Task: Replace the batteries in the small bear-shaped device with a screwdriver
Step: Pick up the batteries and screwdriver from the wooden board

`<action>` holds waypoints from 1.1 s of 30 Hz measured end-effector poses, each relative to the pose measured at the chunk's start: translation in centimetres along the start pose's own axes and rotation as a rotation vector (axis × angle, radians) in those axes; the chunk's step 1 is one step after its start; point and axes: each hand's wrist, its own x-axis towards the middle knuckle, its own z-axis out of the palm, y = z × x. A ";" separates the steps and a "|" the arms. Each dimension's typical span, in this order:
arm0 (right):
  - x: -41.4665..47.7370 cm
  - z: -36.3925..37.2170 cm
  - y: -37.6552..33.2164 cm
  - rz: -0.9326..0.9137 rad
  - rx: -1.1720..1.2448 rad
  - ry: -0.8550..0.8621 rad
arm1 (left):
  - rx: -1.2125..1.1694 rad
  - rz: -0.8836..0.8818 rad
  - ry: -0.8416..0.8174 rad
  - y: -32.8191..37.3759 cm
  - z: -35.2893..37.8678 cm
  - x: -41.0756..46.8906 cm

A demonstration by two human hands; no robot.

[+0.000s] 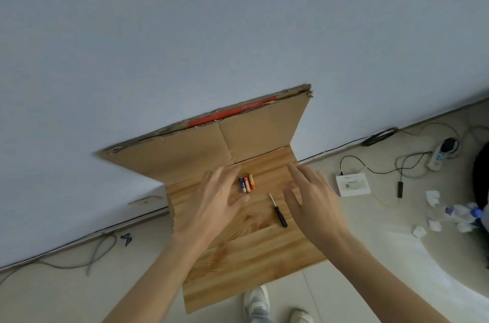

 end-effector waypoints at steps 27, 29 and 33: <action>0.2 16.9 7.8 0.099 -0.096 -0.098 | 0.040 0.351 0.094 -9.6 16.5 9.9; 0.3 17.2 8.0 0.096 -0.097 -0.093 | 0.019 0.362 0.108 -9.6 16.6 10.2; 0.2 17.9 8.3 0.097 -0.113 -0.049 | -0.073 0.374 0.149 -9.3 16.9 10.7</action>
